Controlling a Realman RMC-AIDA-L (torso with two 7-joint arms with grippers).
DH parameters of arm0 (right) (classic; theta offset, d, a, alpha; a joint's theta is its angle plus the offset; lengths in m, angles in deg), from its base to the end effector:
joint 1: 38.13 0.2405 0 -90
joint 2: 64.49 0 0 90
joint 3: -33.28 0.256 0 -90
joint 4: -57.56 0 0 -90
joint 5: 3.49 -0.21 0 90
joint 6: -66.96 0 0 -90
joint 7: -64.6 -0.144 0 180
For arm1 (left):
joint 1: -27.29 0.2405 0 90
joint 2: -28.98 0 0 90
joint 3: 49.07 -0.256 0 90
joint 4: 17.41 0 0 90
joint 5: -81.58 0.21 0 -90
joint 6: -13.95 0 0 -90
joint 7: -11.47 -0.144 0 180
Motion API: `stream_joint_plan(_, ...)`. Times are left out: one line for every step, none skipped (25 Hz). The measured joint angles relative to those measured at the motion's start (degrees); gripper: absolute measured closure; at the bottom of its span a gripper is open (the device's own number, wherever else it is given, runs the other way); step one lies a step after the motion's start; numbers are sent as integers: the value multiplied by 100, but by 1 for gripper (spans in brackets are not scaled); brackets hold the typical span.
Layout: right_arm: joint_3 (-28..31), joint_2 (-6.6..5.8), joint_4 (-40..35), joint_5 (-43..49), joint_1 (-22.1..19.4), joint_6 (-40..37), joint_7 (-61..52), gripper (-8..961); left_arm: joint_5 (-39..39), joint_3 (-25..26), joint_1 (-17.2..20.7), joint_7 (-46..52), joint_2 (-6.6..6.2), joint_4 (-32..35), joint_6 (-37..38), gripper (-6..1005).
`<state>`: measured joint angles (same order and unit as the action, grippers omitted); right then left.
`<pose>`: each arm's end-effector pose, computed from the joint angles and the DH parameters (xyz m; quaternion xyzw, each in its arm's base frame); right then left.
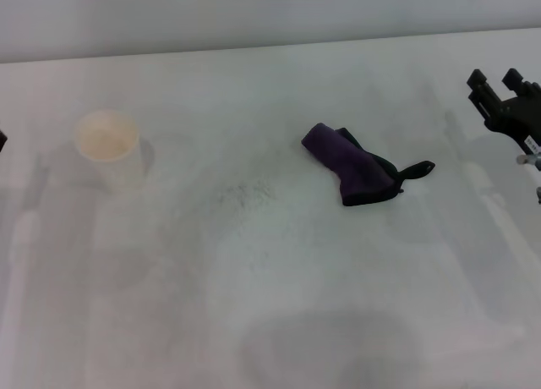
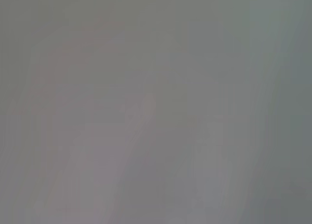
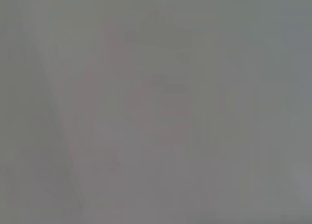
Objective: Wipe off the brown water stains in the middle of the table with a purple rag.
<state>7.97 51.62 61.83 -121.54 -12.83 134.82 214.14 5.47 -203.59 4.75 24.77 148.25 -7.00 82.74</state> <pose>0.3676 0.3118 -0.0006 -0.6732 0.3586 0.3334 0.5541 -0.3442 0.3071 -0.0212 -0.6495 -0.3128 -0.3296 0.6096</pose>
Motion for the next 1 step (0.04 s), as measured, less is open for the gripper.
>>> stream_joint_plan(-14,2,9,8,10,-12,2,317,0,0,-29,2,-1,16,0,111)
